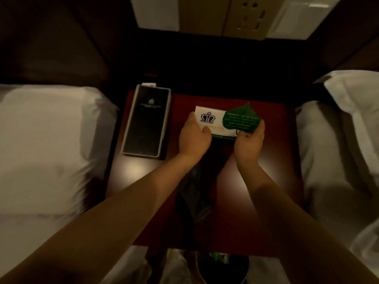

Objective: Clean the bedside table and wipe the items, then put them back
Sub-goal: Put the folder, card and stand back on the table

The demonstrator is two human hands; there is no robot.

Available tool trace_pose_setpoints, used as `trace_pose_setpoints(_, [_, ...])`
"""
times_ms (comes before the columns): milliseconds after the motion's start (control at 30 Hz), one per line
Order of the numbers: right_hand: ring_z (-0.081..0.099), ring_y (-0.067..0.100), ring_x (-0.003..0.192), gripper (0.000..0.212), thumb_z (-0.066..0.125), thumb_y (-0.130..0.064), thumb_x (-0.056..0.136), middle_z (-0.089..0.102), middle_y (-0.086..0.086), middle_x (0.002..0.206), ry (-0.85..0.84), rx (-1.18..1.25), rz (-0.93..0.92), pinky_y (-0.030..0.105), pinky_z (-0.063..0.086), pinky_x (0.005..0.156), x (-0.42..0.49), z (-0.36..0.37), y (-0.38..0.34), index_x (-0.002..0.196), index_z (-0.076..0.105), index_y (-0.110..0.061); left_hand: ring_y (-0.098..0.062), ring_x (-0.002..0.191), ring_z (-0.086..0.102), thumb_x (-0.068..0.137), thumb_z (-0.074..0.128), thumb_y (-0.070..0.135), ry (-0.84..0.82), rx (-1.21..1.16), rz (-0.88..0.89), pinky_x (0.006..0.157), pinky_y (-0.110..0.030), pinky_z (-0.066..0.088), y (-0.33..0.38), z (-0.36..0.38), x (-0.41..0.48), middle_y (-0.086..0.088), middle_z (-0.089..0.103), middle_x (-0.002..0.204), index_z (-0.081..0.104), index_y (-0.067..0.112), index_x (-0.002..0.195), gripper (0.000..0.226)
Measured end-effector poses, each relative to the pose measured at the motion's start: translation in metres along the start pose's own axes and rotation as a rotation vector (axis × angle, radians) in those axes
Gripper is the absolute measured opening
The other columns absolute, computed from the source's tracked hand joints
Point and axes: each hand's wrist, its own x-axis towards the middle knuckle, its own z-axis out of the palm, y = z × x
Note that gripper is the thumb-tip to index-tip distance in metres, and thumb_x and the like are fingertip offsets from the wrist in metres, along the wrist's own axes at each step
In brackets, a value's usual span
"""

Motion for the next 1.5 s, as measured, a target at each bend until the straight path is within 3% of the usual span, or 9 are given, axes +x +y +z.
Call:
trace_pose_setpoints(67, [0.052, 0.031, 0.120, 0.061, 0.043, 0.007, 0.087, 0.041, 0.018, 0.140, -0.007, 0.041, 0.014, 0.044, 0.045, 0.104, 0.020, -0.011, 0.005, 0.144, 0.023, -0.002, -0.028, 0.115, 0.057, 0.089, 0.052, 0.009, -0.022, 0.019, 0.011, 0.082, -0.028, 0.047, 0.009, 0.021, 0.013, -0.013, 0.057, 0.128, 0.044, 0.006, 0.129, 0.042])
trace_pose_setpoints(133, [0.052, 0.032, 0.121, 0.061, 0.044, 0.008, 0.087, 0.042, 0.019, 0.139, -0.018, 0.074, 0.018, 0.048, 0.045, 0.103, 0.038, -0.016, 0.008, 0.144, 0.024, -0.002, -0.029, 0.118, 0.055, 0.088, 0.054, 0.007, -0.028, 0.033, 0.021, 0.089, -0.033, 0.049, 0.014, 0.037, 0.025, -0.014, 0.055, 0.130, 0.042, 0.003, 0.130, 0.044])
trace_pose_setpoints(300, [0.055, 0.031, 0.117, 0.055, 0.044, 0.013, 0.083, 0.048, 0.021, 0.131, -0.032, 0.132, -0.034, 0.048, 0.048, 0.101, 0.076, -0.019, 0.015, 0.136, 0.035, -0.003, -0.028, 0.117, 0.052, 0.084, 0.055, 0.003, -0.030, 0.043, 0.041, 0.080, -0.024, 0.044, 0.013, 0.065, 0.052, -0.016, 0.052, 0.127, 0.044, 0.002, 0.125, 0.043])
trace_pose_setpoints(567, [0.046, 0.032, 0.129, 0.066, 0.045, 0.008, 0.086, 0.039, 0.016, 0.142, -0.081, 0.122, -0.042, 0.048, 0.040, 0.108, 0.119, -0.009, 0.016, 0.146, 0.022, -0.008, -0.024, 0.120, 0.049, 0.079, 0.056, -0.002, -0.042, 0.046, 0.130, 0.087, -0.023, 0.043, 0.007, 0.081, 0.088, -0.014, 0.052, 0.125, 0.047, 0.002, 0.123, 0.045])
trace_pose_setpoints(733, [0.045, 0.029, 0.130, 0.071, 0.047, 0.007, 0.086, 0.037, 0.014, 0.145, -0.062, 0.129, -0.029, 0.046, 0.040, 0.109, 0.134, -0.008, 0.015, 0.148, 0.018, -0.011, -0.017, 0.115, 0.048, 0.081, 0.055, -0.001, -0.072, 0.046, 0.141, 0.070, -0.001, 0.039, 0.011, 0.086, 0.099, -0.012, 0.051, 0.127, 0.044, 0.006, 0.127, 0.048])
trace_pose_setpoints(1100, [0.038, 0.028, 0.134, 0.074, 0.055, -0.003, 0.087, 0.019, 0.016, 0.151, 0.065, 0.044, -0.032, 0.041, 0.038, 0.112, 0.134, -0.016, 0.015, 0.149, 0.014, -0.007, -0.024, 0.129, 0.042, 0.084, 0.053, 0.001, -0.089, 0.036, 0.085, 0.092, -0.024, 0.038, 0.021, 0.076, 0.100, -0.012, 0.046, 0.138, 0.031, 0.009, 0.143, 0.063])
trace_pose_setpoints(1233, [0.049, 0.030, 0.117, 0.055, 0.051, -0.001, 0.085, 0.036, 0.020, 0.137, 0.219, -0.112, -0.187, 0.024, 0.038, 0.098, 0.100, -0.018, 0.014, 0.138, 0.035, 0.001, -0.025, 0.138, 0.033, 0.087, 0.052, 0.003, -0.062, 0.088, 0.109, 0.101, -0.022, 0.032, 0.010, 0.051, 0.089, -0.012, 0.034, 0.149, 0.024, 0.012, 0.147, 0.066])
trace_pose_setpoints(1300, [0.052, 0.032, 0.109, 0.044, 0.048, 0.001, 0.084, 0.043, 0.021, 0.125, 0.239, -0.159, -0.260, 0.030, 0.042, 0.095, 0.075, -0.007, 0.013, 0.128, 0.045, 0.001, -0.025, 0.139, 0.033, 0.089, 0.050, 0.003, -0.049, 0.131, 0.120, 0.106, -0.024, 0.030, 0.002, 0.031, 0.083, -0.012, 0.033, 0.150, 0.025, 0.012, 0.147, 0.064])
trace_pose_setpoints(1500, [0.049, 0.032, 0.111, 0.035, 0.048, -0.006, 0.088, 0.054, 0.018, 0.117, -0.071, -0.476, -0.517, 0.041, 0.044, 0.095, 0.011, 0.038, 0.011, 0.122, 0.051, -0.002, -0.029, 0.124, 0.046, 0.089, 0.049, 0.005, 0.146, 0.194, 0.084, 0.103, -0.034, 0.039, -0.028, -0.052, 0.061, -0.015, 0.043, 0.137, 0.042, 0.009, 0.138, 0.049])
